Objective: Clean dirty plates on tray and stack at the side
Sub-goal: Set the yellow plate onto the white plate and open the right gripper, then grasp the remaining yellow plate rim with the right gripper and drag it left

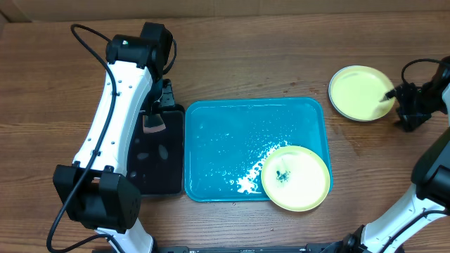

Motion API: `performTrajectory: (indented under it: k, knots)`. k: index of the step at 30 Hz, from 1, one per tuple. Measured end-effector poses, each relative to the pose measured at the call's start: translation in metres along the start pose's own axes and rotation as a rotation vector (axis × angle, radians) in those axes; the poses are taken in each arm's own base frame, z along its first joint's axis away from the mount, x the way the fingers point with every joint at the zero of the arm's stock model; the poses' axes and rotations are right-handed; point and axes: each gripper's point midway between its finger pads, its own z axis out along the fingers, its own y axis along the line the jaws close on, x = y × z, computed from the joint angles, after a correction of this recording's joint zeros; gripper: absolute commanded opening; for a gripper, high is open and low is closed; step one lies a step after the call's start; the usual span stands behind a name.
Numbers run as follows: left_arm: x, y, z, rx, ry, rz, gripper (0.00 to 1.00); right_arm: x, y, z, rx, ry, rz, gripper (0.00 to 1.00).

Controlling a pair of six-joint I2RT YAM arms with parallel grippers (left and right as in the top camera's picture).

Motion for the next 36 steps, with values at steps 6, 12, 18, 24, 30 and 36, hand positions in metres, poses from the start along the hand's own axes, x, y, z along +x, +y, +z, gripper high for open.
performTrajectory:
  k: [6, 12, 18, 24, 30, 36]
  knots:
    - [-0.001, 0.000, 0.000, 0.001, -0.003, -0.001, 0.04, 0.017, 0.012, -0.004, 0.009, 0.049, -0.090, 1.00]
    - [-0.002, -0.001, 0.000, 0.003, -0.006, -0.002, 0.04, 0.042, 0.056, -0.050, -0.011, 0.001, -0.252, 1.00]
    - [-0.002, -0.001, 0.000, 0.003, -0.006, -0.002, 0.04, 0.083, 0.107, -0.136, -0.134, -0.173, -0.429, 1.00]
    - [-0.002, -0.001, 0.000, 0.003, -0.006, -0.001, 0.04, 0.113, 0.099, -0.153, -0.148, -0.112, -0.470, 0.76]
    - [-0.003, -0.001, 0.000, 0.006, -0.013, 0.000, 0.05, 0.146, 0.064, -0.140, 0.013, 0.048, -0.422, 0.74]
    - [-0.005, -0.002, 0.000, 0.008, -0.018, -0.001, 0.04, 0.192, 0.060, -0.119, 0.171, 0.095, -0.469, 0.75]
